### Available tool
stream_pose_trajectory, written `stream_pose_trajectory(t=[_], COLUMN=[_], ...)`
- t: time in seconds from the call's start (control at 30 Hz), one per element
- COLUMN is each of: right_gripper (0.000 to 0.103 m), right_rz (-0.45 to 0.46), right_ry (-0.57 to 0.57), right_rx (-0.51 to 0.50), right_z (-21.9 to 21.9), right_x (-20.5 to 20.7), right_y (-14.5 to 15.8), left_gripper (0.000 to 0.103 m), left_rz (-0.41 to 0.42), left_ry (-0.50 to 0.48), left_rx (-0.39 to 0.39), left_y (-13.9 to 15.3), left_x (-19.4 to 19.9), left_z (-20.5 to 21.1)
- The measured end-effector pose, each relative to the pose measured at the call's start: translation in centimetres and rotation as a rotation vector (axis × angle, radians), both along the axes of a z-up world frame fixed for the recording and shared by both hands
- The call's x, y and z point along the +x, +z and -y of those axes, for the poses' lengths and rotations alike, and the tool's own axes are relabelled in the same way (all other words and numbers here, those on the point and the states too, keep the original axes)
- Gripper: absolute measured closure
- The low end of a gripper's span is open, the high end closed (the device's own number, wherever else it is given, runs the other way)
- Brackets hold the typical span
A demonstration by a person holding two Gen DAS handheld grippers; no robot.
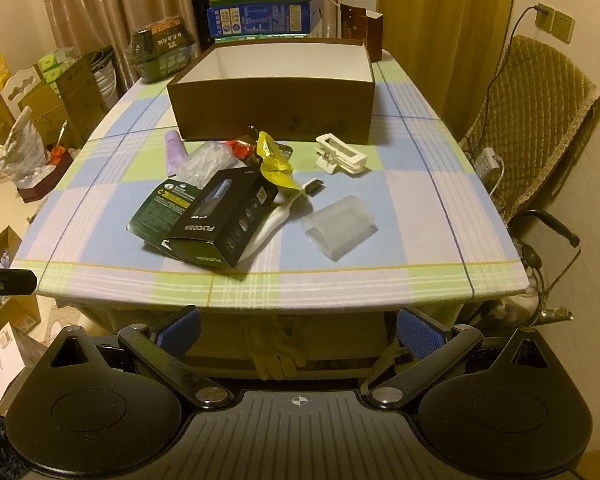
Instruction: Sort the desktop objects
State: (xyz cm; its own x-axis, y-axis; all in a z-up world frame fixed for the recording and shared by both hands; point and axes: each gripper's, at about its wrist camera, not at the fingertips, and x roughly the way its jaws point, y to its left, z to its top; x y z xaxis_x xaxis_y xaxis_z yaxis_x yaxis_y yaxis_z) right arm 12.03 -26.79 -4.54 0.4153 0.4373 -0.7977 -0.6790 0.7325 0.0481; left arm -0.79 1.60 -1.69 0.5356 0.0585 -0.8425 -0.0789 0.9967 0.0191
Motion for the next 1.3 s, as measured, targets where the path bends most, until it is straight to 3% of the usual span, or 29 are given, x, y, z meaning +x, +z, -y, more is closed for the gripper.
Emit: stream_pose_trajectory(t=[0.87, 1.3], right_gripper=[0.002, 0.002], right_rz=[0.01, -0.021], right_ry=[-0.001, 0.004], right_rx=[-0.012, 0.027], right_z=[-1.8, -1.6], right_x=[1.2, 4.4], right_y=[-0.1, -1.3], left_gripper=[0.001, 0.001], left_rz=[-0.016, -0.017], left_ry=[-0.016, 0.02], left_rx=[-0.012, -0.031], left_y=[-0.7, -1.7], left_x=[2.1, 4.7], left_z=[-1.3, -1.6])
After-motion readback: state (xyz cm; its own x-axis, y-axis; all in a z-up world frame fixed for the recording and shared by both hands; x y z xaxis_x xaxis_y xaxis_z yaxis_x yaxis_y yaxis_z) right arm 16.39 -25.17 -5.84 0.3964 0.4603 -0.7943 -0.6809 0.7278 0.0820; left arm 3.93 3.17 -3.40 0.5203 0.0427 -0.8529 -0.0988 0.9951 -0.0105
